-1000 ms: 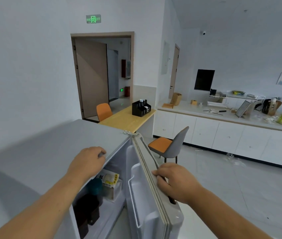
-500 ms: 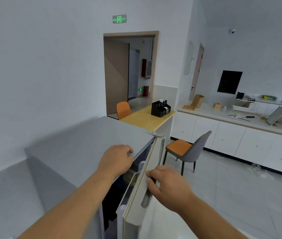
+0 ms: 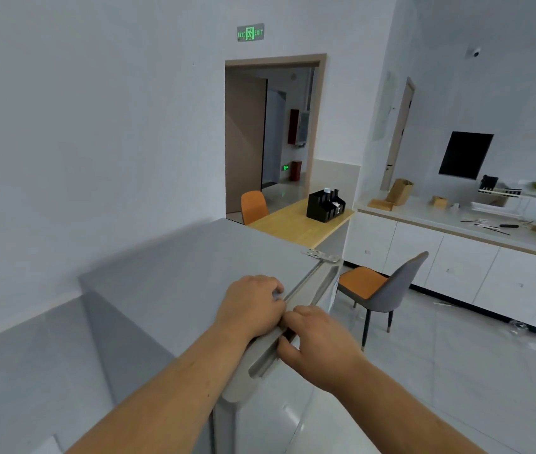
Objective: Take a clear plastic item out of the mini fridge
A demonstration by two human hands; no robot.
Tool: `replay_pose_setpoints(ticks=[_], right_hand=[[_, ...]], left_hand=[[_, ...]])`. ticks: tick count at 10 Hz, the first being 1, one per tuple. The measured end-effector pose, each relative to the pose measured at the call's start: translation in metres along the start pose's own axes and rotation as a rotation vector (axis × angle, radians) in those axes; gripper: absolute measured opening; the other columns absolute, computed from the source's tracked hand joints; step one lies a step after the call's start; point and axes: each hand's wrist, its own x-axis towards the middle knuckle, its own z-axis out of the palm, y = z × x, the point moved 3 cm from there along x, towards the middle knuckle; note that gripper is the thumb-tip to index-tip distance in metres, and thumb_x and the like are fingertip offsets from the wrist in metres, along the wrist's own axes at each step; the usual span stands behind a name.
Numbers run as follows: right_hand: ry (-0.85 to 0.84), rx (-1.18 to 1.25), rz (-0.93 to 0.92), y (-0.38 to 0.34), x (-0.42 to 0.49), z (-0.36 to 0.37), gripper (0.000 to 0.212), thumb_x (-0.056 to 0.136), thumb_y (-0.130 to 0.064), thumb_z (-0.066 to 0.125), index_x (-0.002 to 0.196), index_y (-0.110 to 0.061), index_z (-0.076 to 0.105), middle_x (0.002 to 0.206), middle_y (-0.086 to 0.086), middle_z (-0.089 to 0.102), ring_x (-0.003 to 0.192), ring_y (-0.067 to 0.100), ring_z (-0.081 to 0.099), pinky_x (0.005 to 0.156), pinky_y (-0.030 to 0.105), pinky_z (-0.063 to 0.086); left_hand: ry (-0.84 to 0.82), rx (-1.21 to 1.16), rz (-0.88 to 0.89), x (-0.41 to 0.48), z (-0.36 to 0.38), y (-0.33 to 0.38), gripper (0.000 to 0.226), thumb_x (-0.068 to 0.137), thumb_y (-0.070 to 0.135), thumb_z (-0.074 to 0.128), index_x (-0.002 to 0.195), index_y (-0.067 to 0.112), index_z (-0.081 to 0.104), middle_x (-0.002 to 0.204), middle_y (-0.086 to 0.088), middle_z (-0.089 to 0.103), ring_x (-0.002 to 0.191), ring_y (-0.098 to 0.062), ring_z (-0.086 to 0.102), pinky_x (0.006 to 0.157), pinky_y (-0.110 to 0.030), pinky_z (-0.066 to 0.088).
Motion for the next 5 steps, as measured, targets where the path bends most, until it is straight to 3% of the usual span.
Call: replay_pose_setpoints(ticks=[2, 3, 4, 5], right_hand=[[-0.036, -0.037, -0.046, 0.007, -0.004, -0.003, 0.03, 0.098, -0.052, 0.044, 0.101, -0.029, 0.063, 0.092, -0.01, 0.056, 0.09, 0.009, 0.045, 0.076, 0.028, 0.044], [0.004, -0.132, -0.028, 0.023, -0.007, -0.026, 0.047, 0.101, -0.062, 0.035, 0.124, -0.033, 0.064, 0.114, -0.008, 0.061, 0.11, 0.014, 0.049, 0.093, 0.034, 0.046], [0.154, -0.203, 0.106, 0.055, -0.014, -0.066, 0.064, 0.102, -0.07, 0.023, 0.149, -0.033, 0.046, 0.148, -0.004, 0.051, 0.143, 0.02, 0.035, 0.118, 0.04, 0.031], [0.199, -0.241, 0.226, 0.073, -0.02, -0.106, 0.076, 0.097, -0.078, 0.008, 0.158, -0.036, 0.026, 0.166, -0.002, 0.03, 0.156, 0.024, 0.009, 0.125, 0.044, 0.008]], left_hand=[[0.02, 0.056, 0.058, -0.002, 0.0, 0.005, 0.039, 0.093, 0.042, 0.055, 0.126, 0.026, 0.068, 0.129, 0.005, 0.07, 0.118, -0.019, 0.06, 0.099, -0.04, 0.051], [0.101, 0.209, 0.145, -0.002, -0.005, 0.013, 0.056, 0.095, 0.063, 0.045, 0.135, 0.028, 0.062, 0.142, 0.005, 0.064, 0.129, -0.018, 0.055, 0.107, -0.039, 0.046], [0.173, 0.202, 0.16, 0.003, -0.013, 0.04, 0.074, 0.093, 0.076, 0.035, 0.148, 0.031, 0.052, 0.16, 0.0, 0.048, 0.145, -0.022, 0.042, 0.119, -0.045, 0.034], [0.204, 0.206, 0.183, 0.009, -0.024, 0.079, 0.082, 0.092, 0.084, 0.027, 0.154, 0.033, 0.041, 0.166, -0.002, 0.039, 0.151, -0.025, 0.034, 0.123, -0.051, 0.027]])
